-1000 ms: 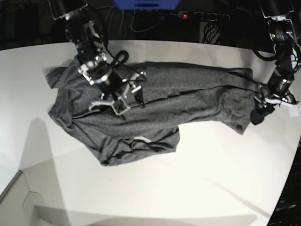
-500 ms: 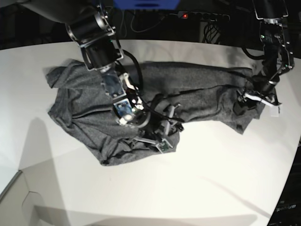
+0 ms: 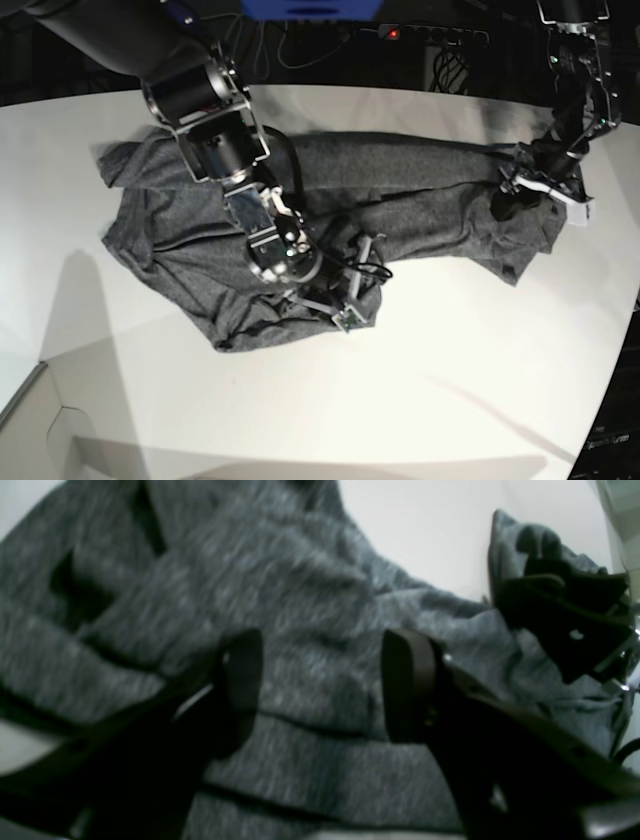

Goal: Layout the t-shirt on the table in an organized manner, then fold the t-shirt properly
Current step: 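Grasp the shirt edge with the right gripper and drag it outward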

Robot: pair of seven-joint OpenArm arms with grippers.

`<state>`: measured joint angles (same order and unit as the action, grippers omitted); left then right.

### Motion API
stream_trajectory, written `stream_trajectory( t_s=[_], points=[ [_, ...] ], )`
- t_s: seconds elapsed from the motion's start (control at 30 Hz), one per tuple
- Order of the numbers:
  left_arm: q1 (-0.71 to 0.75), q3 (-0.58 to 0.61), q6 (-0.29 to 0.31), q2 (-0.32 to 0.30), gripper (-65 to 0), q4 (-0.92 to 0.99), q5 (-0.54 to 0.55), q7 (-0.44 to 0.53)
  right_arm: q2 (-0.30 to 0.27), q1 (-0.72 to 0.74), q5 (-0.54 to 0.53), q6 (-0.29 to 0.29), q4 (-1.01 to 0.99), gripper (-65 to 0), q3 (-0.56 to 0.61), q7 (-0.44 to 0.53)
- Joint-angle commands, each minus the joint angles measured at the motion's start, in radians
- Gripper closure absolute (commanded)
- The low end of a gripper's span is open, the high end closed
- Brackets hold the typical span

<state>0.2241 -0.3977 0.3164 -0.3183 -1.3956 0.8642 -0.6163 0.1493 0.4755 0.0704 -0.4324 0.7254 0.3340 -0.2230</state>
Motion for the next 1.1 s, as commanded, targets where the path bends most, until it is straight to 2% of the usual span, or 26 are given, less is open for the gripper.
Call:
stream_trajectory(
  t_s=[0.0,0.07,0.17,0.2,0.3,0.4,0.5,0.6,0.77,0.87,1.07],
  points=[
    [-0.002,-0.007,0.008,-0.011,-36.4,-0.015,0.016,0.02,0.008,0.022,-0.008,-0.003,0.01,-33.1,0.0,0.023],
    [0.013,-0.007,0.008,-0.011,-36.4,-0.015,0.016,0.02,0.008,0.024,-0.008,-0.003,0.01,-23.2,0.001,0.05],
    [0.03,-0.007,0.008,-0.009,-36.4,-0.015,0.016,0.02,0.008,0.041,-0.008,-0.003,0.01,-3.3,0.0,0.096],
    [0.034,-0.007,0.008,-0.009,-36.4,-0.015,0.016,0.02,0.008,0.047,-0.008,-0.003,0.01,0.0,0.0,0.112],
    [0.053,-0.007,0.008,-0.009,-36.3,-0.017,0.016,0.02,0.008,0.084,-0.025,-0.003,0.01,0.0,-0.002,0.156],
    [0.077,-0.007,0.008,-0.009,-36.3,-0.031,0.02,0.02,0.008,0.136,-0.136,-0.001,0.01,0.0,-0.046,0.221],
    [0.097,-0.007,0.008,-0.009,-36.3,-0.052,0.022,0.02,0.008,0.203,-0.234,-0.001,0.01,-0.9,-0.114,0.227],
    [0.111,-0.007,0.008,-0.009,-36.3,-0.07,0.017,0.02,0.008,0.246,-0.294,-0.001,0.01,-4.0,-0.132,0.225],
    [0.119,-0.007,0.008,-0.009,-36.3,-0.072,0.016,0.02,0.008,0.248,-0.315,-0.003,0.01,-7.9,-0.132,0.227],
    [0.12,-0.007,0.008,-0.009,-36.3,-0.074,0.022,0.014,0.008,0.245,-0.352,-0.003,0.009,-12.8,-0.132,0.227],
    [0.136,-0.007,0.008,-0.011,-36.3,-0.127,0.023,0.011,0.008,0.234,-0.363,-0.006,0.007,-28.8,-0.131,0.207]
  ],
)
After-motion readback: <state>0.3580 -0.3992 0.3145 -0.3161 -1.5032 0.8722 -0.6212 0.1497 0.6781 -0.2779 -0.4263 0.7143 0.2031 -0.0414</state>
